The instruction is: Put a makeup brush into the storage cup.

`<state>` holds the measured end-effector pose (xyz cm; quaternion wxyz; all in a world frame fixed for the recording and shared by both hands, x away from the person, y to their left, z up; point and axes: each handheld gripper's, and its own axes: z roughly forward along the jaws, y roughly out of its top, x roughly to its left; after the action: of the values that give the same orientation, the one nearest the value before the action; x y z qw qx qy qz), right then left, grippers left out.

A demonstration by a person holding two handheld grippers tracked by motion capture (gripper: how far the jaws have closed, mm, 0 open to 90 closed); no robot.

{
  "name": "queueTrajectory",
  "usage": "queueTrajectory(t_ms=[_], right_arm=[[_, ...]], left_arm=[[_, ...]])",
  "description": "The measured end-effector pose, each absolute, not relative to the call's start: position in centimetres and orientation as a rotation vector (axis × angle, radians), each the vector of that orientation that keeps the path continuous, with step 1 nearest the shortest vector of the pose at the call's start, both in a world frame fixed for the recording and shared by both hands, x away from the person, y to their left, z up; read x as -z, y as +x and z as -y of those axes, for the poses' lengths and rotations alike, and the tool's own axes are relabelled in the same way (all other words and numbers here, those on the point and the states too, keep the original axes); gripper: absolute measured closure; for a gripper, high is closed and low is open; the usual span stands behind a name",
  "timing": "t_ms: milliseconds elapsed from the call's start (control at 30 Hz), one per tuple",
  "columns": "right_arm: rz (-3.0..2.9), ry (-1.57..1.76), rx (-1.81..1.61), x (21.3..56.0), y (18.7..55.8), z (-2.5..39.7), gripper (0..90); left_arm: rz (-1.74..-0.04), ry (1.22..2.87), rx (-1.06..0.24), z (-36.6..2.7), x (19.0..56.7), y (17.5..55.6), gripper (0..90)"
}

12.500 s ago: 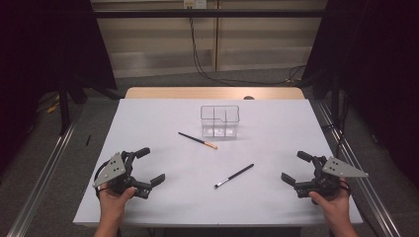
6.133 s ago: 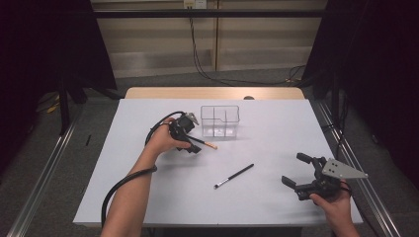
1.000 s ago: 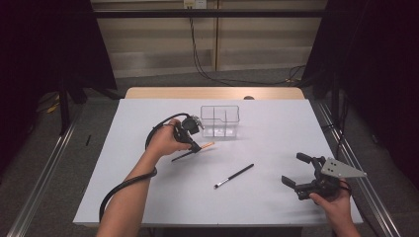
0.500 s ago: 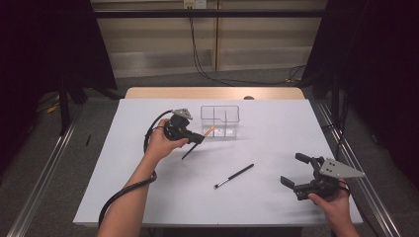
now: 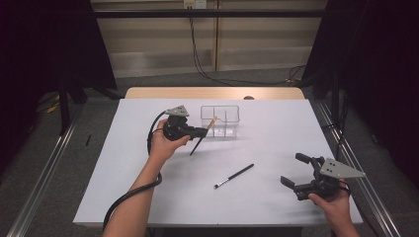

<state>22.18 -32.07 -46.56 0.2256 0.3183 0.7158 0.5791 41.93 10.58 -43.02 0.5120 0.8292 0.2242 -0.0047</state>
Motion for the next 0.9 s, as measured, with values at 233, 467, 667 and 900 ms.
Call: queueTrajectory(t_ms=[233, 467, 667, 900], right_arm=[[-1.976, 0.877, -1.593, 46.6, 22.2, 32.1, 0.0], [-1.976, 0.877, -1.593, 46.5, 22.2, 32.0, 0.0], [-1.971, 0.880, -1.595, 46.5, 22.2, 32.1, 0.0], [-1.970, 0.879, -1.597, 46.5, 22.2, 32.1, 0.0]], left_arm=[[-0.564, 1.887, -0.040, -11.0, 42.5, 41.8, 83.8], [-0.582, 1.813, -0.069, -11.2, 42.2, 41.7, 83.8], [-0.600, 1.740, -0.104, -11.3, 42.0, 41.7, 83.8], [-0.603, 1.686, -0.138, -11.3, 41.5, 41.7, 83.8]])
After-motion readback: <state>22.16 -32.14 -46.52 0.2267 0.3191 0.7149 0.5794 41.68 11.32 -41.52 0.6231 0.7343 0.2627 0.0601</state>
